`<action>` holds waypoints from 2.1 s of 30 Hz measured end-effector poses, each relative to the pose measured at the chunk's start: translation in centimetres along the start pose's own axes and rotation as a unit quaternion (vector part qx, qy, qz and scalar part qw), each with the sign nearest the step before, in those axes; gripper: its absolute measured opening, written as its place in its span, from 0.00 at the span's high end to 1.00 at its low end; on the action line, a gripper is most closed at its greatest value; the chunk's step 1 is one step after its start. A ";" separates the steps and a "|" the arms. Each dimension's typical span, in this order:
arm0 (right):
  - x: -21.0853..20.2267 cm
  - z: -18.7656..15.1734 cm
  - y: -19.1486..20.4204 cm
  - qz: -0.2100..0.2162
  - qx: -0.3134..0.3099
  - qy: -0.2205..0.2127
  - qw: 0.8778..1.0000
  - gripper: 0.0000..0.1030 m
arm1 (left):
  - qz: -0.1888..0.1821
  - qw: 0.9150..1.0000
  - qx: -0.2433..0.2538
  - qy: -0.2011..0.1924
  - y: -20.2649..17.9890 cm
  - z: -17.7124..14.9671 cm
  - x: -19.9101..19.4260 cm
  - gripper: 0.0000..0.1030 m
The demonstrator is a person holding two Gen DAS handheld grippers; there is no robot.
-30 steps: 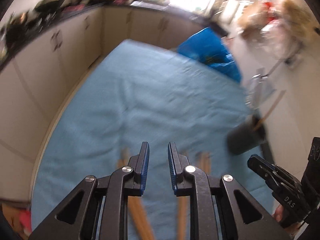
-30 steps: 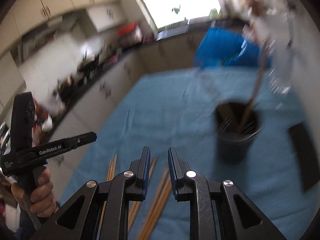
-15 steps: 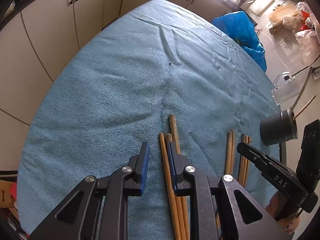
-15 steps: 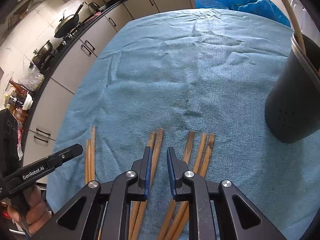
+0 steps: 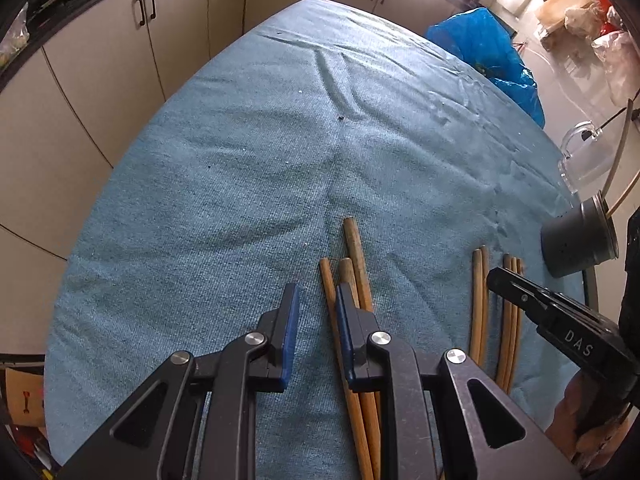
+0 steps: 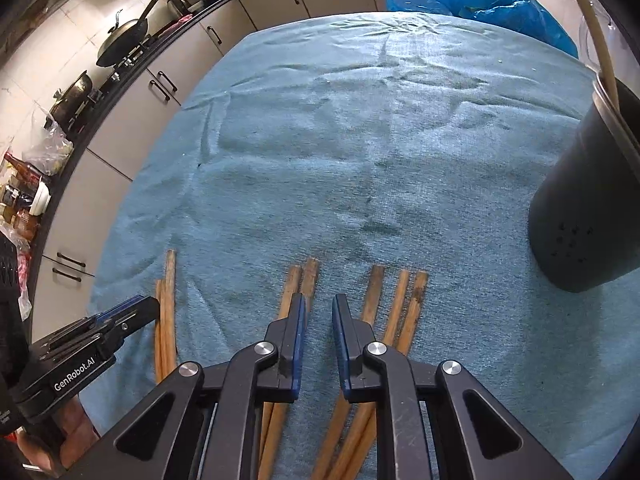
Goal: Organize utensils
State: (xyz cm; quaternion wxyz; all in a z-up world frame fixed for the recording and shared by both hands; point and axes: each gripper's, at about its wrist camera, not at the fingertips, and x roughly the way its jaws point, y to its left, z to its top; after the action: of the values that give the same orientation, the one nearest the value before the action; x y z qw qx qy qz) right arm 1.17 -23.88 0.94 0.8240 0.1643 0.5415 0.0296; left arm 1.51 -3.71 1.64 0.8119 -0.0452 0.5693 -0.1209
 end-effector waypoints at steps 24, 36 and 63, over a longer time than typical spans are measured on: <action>0.9 -0.3 3.6 0.019 -0.038 0.007 0.999 0.92 | 0.009 1.000 0.010 -0.001 1.1 -0.5 -0.2 1.00; -3.5 -1.0 3.6 0.042 -0.037 -0.052 0.997 0.92 | 0.008 1.000 0.013 0.002 1.0 -0.4 -0.1 1.00; -6.3 -1.3 2.4 0.059 -0.021 -0.083 0.995 0.92 | -0.002 1.000 -0.004 0.029 -0.3 0.9 0.2 0.82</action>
State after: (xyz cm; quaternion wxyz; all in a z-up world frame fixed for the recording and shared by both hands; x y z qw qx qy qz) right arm -2.24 -22.75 6.73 0.8664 0.1802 0.4594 0.0759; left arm 2.36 -4.12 1.78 0.7948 -0.0464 0.5927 -0.1219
